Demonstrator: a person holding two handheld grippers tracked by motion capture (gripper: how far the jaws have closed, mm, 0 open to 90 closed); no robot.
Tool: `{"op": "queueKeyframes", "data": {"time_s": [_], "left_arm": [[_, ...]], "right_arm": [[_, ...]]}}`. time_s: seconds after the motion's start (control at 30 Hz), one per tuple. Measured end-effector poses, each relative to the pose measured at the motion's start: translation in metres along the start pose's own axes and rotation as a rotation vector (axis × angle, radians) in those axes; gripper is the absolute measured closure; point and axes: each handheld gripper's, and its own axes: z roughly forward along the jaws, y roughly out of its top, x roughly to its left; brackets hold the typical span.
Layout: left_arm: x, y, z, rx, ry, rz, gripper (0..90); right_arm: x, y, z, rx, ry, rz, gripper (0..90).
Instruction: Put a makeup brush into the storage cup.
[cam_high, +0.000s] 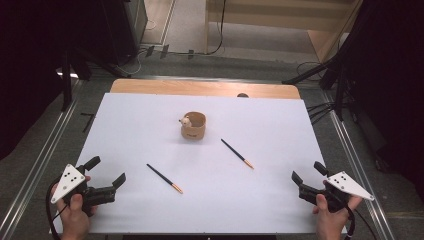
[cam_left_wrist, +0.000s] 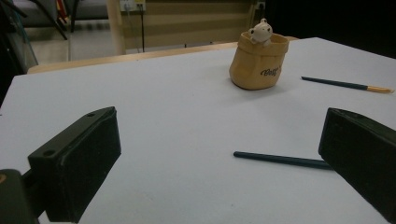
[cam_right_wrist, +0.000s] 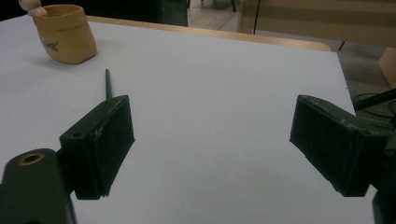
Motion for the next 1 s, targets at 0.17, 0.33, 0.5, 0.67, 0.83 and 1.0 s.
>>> {"op": "queueKeyframes", "data": {"time_s": [0.17,0.33,0.5,0.67,0.83,1.0], "left_arm": [[-0.002,0.001,-0.001,-0.008,-0.004,0.003,0.0],[-0.001,0.001,0.0,-0.007,-0.009,-0.001,0.0],[-0.002,0.002,0.001,-0.007,-0.013,0.005,0.0],[-0.005,0.001,0.001,-0.005,-0.017,0.013,0.0],[-0.005,0.001,0.001,-0.007,-0.018,0.009,0.0],[-0.005,0.002,0.002,-0.008,-0.018,0.007,0.0]], "right_arm": [[0.006,0.006,0.0,0.022,0.05,-0.009,14.9],[0.014,0.014,0.008,0.049,0.061,-0.021,15.2],[0.021,0.025,0.015,0.049,0.067,-0.025,15.2],[0.028,0.04,0.026,0.065,0.086,-0.029,19.5],[0.032,0.05,0.039,0.118,0.102,-0.044,22.4],[0.038,0.062,0.053,0.169,0.122,-0.051,27.1]]}}
